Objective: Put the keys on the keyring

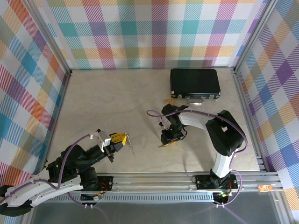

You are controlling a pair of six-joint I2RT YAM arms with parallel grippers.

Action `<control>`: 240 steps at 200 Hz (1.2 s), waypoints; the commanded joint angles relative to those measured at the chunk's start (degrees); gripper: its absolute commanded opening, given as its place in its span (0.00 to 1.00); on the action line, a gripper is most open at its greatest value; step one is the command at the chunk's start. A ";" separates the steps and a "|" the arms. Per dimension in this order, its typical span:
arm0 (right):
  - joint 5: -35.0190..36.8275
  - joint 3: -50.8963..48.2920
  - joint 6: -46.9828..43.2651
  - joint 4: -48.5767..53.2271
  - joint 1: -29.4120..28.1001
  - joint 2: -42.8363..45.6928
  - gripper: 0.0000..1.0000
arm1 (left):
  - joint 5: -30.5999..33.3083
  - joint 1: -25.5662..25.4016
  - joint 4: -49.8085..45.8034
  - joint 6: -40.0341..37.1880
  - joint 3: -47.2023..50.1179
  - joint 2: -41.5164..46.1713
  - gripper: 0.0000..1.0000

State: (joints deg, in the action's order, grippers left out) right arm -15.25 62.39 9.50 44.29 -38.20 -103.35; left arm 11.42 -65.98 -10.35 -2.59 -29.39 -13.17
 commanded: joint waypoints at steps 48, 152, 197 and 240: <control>-1.72 1.07 -1.29 1.11 0.29 0.11 0.24 | -0.43 -0.52 2.66 -0.75 -0.41 -0.03 0.00; -3.60 -0.25 -1.53 0.31 0.27 2.25 0.11 | 0.22 -0.50 2.71 -0.87 -0.32 -0.20 0.00; -3.30 -1.46 -1.40 -0.16 0.31 3.92 0.06 | 0.19 -0.49 2.68 -0.88 -0.41 -0.46 0.00; -1.26 -4.67 0.45 -4.06 -0.15 7.94 0.01 | 0.30 -0.53 2.76 -0.84 -0.41 -0.45 0.00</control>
State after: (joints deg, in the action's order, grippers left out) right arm -17.04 59.86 9.02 42.59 -38.20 -99.24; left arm 11.46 -65.98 -10.35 -2.63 -29.39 -13.69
